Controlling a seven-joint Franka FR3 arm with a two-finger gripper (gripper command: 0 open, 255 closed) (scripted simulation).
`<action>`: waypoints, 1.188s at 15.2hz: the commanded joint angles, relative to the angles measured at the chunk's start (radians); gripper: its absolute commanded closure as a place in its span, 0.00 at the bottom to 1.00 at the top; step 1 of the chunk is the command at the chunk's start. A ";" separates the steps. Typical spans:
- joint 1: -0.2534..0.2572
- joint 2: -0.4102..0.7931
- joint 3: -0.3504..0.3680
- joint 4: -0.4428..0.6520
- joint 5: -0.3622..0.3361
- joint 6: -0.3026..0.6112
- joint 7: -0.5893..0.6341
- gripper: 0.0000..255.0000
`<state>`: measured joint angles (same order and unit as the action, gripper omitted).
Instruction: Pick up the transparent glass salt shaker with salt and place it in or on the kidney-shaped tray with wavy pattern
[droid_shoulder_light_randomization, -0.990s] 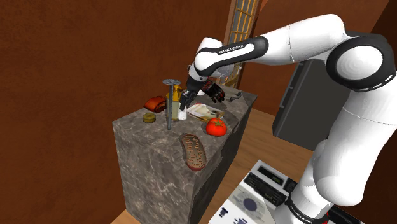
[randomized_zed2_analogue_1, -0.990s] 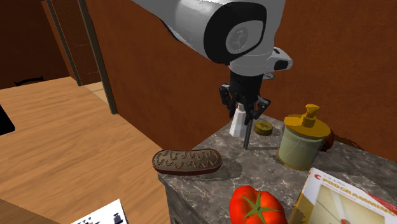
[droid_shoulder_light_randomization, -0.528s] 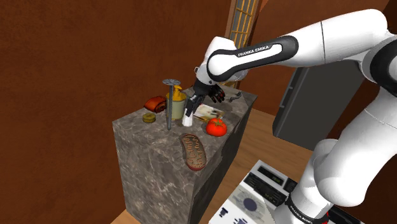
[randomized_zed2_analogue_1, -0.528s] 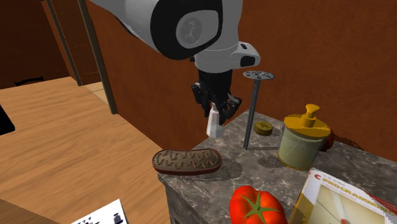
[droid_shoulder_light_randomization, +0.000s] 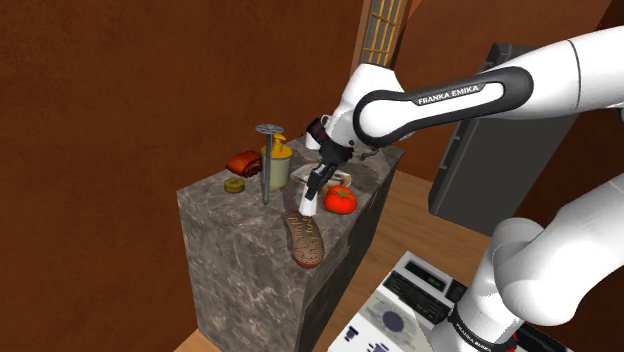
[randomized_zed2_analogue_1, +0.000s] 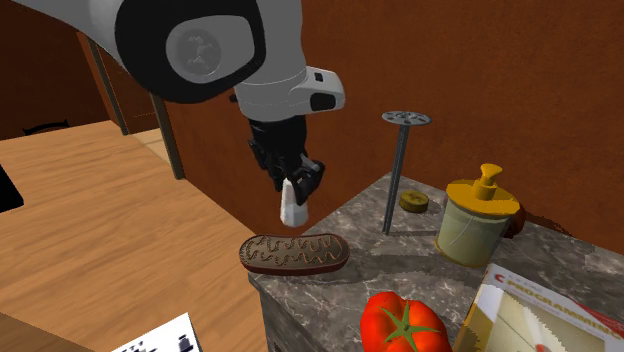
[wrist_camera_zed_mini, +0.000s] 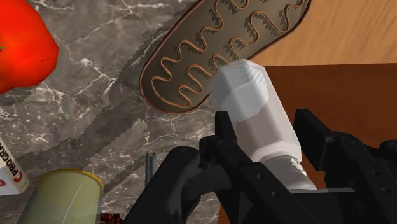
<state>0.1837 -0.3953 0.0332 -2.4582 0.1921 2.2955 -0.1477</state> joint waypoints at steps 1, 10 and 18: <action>0.003 -0.003 0.004 -0.027 0.004 0.024 0.001 1.00; 0.013 0.057 0.003 -0.102 0.027 0.158 -0.025 1.00; 0.019 0.092 0.002 -0.130 0.041 0.221 -0.040 1.00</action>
<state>0.2028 -0.3040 0.0353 -2.5872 0.2327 2.5144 -0.1876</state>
